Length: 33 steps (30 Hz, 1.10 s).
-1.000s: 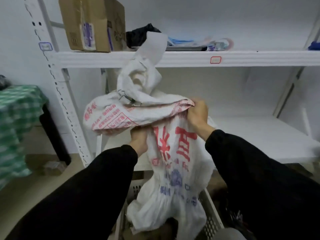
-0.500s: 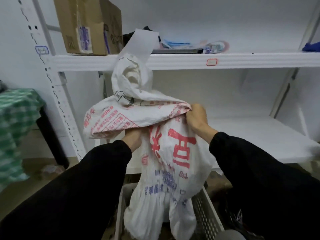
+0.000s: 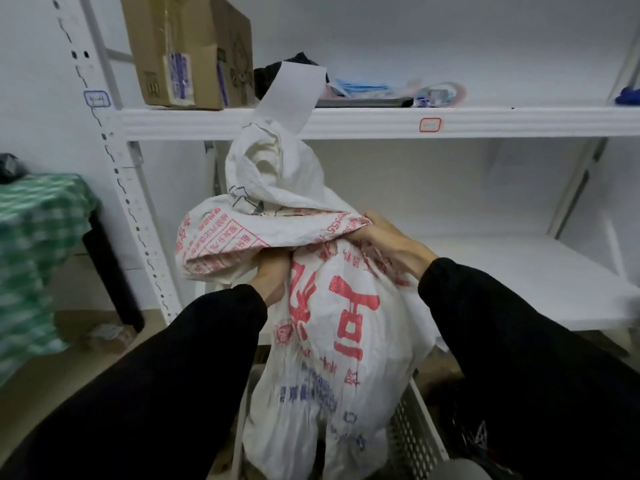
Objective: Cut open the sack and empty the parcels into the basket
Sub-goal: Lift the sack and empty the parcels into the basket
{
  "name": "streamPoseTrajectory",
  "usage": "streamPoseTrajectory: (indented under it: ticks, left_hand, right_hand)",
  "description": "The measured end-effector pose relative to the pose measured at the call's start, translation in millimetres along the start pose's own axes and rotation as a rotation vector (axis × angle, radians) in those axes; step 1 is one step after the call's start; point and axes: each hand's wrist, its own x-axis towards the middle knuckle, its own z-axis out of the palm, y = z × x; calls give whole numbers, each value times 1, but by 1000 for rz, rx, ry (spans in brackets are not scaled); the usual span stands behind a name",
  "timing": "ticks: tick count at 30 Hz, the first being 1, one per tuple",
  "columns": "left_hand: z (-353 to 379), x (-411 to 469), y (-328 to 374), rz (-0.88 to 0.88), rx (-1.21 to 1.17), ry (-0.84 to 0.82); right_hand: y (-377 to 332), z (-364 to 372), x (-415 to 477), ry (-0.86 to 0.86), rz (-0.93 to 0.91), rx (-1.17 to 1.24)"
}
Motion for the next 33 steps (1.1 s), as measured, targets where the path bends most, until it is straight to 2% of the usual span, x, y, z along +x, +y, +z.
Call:
streamPoseTrajectory:
  ticks: [3,4,9,11,13,16,18,21,27,29,33]
  left_hand:
    - [0,-1,-1,-84,-7,-99]
    - [2,-6,2,-103,-21,-158]
    - [8,-24,-5,-217,-99,-341]
    - [5,-28,-9,-250,-113,-423]
    - [3,-33,-7,-259,-47,-494]
    - [4,-35,2,-205,-34,-448]
    - [9,-34,13,-118,-75,-456]
    - [24,-38,31,-98,-88,-523]
    - [22,-1,16,-202,-237,-220]
    - [24,-8,23,-178,-256,-173]
    - [30,-9,28,-150,-248,-198]
  right_hand:
    - [-2,2,3,-125,23,-2]
    - [0,6,1,-110,29,-34]
    - [32,17,0,232,182,-90]
    - [36,20,4,423,195,58]
    - [22,24,-2,498,170,222]
    - [6,24,-4,390,117,324]
    - [-2,24,-4,262,59,280]
    - [-7,31,-6,95,51,173]
    - [15,7,-13,-74,123,247]
    - [25,-5,-13,-48,135,219]
    - [28,8,-15,-144,20,73]
